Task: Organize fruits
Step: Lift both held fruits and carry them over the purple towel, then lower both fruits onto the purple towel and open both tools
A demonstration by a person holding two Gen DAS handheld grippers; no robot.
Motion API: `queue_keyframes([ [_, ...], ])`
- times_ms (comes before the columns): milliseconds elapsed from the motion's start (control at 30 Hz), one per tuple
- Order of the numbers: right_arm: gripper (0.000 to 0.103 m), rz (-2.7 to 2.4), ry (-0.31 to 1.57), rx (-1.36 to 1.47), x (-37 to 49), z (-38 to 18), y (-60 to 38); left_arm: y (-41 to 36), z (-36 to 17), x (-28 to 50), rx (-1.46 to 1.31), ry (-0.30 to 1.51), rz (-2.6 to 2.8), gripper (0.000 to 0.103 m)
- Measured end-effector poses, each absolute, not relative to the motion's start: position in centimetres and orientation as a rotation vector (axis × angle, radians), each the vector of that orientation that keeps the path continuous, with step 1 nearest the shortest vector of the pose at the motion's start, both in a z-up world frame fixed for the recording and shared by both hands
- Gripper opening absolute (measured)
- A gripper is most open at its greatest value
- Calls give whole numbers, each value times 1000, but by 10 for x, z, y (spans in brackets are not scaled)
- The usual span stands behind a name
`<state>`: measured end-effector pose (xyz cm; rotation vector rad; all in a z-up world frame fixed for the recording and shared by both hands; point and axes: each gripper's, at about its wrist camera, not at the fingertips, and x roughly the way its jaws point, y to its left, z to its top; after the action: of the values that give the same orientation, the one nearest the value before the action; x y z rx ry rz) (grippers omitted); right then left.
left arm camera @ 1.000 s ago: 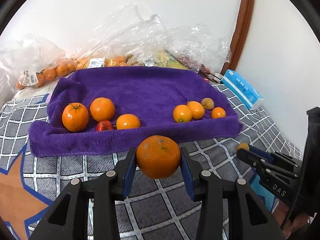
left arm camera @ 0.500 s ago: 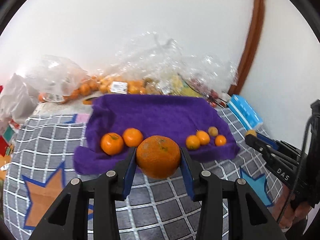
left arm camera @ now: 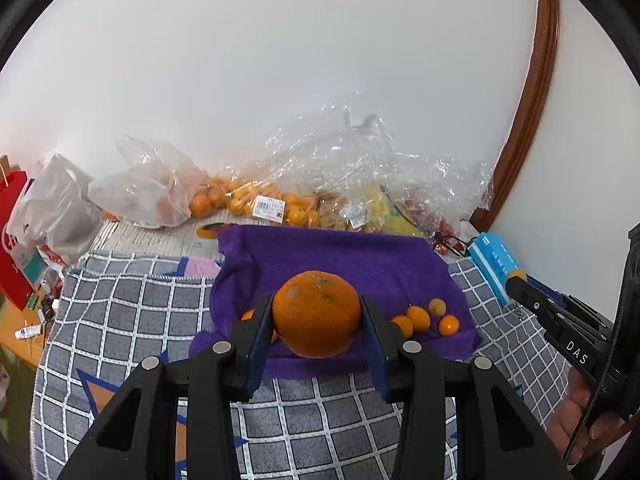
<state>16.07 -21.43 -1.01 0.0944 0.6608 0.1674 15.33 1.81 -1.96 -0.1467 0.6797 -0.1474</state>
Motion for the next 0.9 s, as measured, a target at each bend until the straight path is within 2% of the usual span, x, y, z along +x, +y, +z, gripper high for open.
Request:
queue_keyframes([
  [900, 24, 171, 769, 105, 249, -59, -218, 19, -53, 241, -147, 768, -150, 40],
])
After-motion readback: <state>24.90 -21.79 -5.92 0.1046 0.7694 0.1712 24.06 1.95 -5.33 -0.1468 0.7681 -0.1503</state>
